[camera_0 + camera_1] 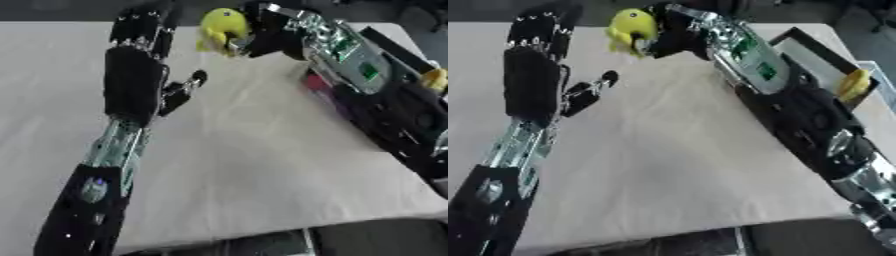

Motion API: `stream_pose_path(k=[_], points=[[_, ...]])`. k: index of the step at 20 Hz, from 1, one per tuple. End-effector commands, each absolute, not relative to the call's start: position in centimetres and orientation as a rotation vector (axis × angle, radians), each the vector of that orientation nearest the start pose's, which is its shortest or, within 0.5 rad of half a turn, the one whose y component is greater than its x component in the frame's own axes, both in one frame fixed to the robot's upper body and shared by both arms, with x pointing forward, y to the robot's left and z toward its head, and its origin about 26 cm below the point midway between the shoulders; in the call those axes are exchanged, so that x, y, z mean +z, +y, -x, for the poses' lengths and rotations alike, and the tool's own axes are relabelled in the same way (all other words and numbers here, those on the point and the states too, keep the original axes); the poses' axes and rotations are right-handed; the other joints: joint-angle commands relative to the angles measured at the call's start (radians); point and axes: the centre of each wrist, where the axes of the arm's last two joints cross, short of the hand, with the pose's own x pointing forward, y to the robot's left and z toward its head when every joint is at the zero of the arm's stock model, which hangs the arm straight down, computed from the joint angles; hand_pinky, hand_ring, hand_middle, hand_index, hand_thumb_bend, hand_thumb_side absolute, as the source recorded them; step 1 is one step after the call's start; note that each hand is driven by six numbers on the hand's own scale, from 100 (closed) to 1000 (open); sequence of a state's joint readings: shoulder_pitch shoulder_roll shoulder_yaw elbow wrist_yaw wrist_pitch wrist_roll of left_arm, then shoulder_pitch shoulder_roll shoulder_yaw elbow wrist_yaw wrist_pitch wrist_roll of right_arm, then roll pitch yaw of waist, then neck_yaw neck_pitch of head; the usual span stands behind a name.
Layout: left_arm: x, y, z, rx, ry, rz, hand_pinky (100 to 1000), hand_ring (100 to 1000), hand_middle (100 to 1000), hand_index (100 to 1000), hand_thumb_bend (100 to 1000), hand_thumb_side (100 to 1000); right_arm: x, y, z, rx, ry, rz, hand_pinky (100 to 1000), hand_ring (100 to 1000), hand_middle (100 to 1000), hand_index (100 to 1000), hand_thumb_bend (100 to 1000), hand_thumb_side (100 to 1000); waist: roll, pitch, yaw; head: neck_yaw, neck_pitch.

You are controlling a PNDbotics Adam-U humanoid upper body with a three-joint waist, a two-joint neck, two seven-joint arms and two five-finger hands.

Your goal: Pick up the objects with one hand, pass them to the other hand, and then place them into the box on the other side of the table.

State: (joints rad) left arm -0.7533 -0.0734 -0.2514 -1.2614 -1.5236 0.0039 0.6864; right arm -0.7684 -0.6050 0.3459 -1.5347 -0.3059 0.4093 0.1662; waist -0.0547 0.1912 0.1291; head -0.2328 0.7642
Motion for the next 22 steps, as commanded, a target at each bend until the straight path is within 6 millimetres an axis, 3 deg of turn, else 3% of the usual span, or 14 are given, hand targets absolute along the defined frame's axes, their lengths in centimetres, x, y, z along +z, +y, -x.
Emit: stream_pose_path(k=[1, 6, 10, 15, 22], points=[[14.9, 8.2, -41.1, 0.890, 2.690, 1.744, 730, 715, 709, 821, 809, 295, 26.0, -25.9, -38.9, 0.757, -1.669, 0.087, 1000, 940, 563, 650, 100, 100, 0.005, -0.034, -0.008, 0.006, 0.006], [15.1, 12.9, -42.0, 0.968, 2.712, 1.839, 729, 711, 703, 811, 716, 291, 26.3, -29.2, -37.1, 0.677, -1.667, 0.105, 1000, 947, 575, 661, 100, 100, 0.022, -0.042, -0.023, 0.010, 0.006], [16.3, 16.7, -42.1, 0.930, 2.801, 1.882, 731, 696, 705, 807, 549, 294, 27.3, -31.9, -35.4, 0.582, -1.690, 0.107, 1000, 952, 585, 670, 100, 100, 0.034, -0.043, -0.029, 0.008, 0.006], [18.1, 21.0, -41.4, 0.724, 3.062, 1.855, 726, 672, 704, 796, 401, 360, 27.7, -35.5, -33.5, 0.459, -1.703, 0.131, 1000, 955, 597, 679, 100, 126, 0.038, -0.037, -0.036, 0.010, 0.006], [19.4, 25.3, -40.5, 0.393, 3.385, 1.790, 746, 694, 739, 804, 360, 499, 25.9, -39.6, -32.2, 0.352, -1.678, 0.200, 1000, 955, 605, 686, 100, 145, 0.041, -0.029, -0.039, 0.002, -0.007]])
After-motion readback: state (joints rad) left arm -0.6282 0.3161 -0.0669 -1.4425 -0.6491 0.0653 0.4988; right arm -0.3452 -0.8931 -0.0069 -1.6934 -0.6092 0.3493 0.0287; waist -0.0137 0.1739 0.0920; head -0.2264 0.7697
